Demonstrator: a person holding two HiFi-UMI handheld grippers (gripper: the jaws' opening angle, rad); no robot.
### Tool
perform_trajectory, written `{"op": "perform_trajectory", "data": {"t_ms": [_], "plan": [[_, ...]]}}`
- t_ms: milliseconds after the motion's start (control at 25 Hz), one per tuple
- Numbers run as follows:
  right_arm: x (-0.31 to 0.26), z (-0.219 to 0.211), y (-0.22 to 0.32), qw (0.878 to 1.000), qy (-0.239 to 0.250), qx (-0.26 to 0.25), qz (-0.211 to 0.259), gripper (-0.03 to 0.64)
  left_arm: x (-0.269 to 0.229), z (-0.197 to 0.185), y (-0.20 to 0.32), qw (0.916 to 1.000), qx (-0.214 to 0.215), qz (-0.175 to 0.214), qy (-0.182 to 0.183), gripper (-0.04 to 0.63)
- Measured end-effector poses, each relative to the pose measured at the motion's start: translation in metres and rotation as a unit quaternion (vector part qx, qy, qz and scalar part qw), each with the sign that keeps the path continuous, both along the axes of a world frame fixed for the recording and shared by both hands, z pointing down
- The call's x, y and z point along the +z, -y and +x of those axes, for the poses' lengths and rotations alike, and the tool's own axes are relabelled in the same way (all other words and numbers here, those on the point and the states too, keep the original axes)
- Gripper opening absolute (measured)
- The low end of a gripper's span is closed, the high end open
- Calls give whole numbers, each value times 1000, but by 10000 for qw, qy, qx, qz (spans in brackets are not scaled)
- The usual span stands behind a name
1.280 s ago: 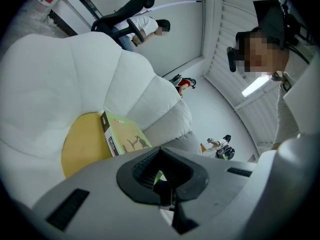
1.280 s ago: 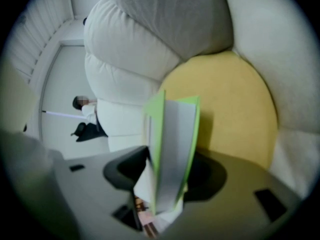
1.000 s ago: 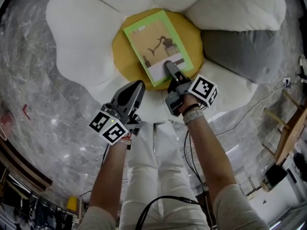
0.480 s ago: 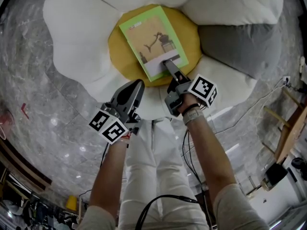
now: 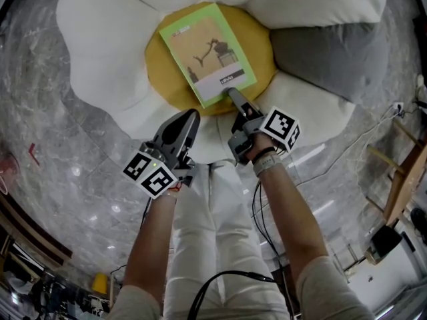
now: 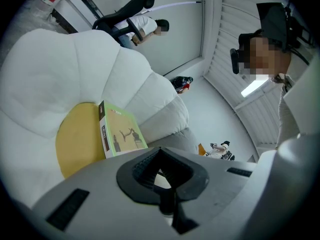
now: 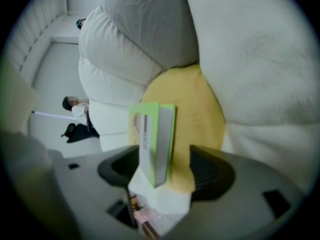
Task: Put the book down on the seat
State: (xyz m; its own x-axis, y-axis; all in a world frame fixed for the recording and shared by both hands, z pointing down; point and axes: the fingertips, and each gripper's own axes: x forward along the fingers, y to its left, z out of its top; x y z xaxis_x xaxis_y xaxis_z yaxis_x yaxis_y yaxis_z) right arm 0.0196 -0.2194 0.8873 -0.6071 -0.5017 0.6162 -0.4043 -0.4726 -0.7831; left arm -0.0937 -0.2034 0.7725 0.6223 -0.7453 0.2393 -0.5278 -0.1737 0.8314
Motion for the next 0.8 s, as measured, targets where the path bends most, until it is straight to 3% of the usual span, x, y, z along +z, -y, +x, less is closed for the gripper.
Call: {"op": "perform_trajectory", "data": {"t_ms": [320, 680, 800], "plan": [[-13, 2, -11, 9998, 10, -199, 84, 301, -1, 11, -11, 10000, 1, -23, -25, 23], [-41, 0, -19, 9957, 177, -656, 631, 299, -9, 23, -26, 10000, 85, -26, 10, 23], [-55, -5, -14, 9905, 315, -858, 1024, 296, -12, 24, -25, 9999, 109, -6, 31, 23]]}}
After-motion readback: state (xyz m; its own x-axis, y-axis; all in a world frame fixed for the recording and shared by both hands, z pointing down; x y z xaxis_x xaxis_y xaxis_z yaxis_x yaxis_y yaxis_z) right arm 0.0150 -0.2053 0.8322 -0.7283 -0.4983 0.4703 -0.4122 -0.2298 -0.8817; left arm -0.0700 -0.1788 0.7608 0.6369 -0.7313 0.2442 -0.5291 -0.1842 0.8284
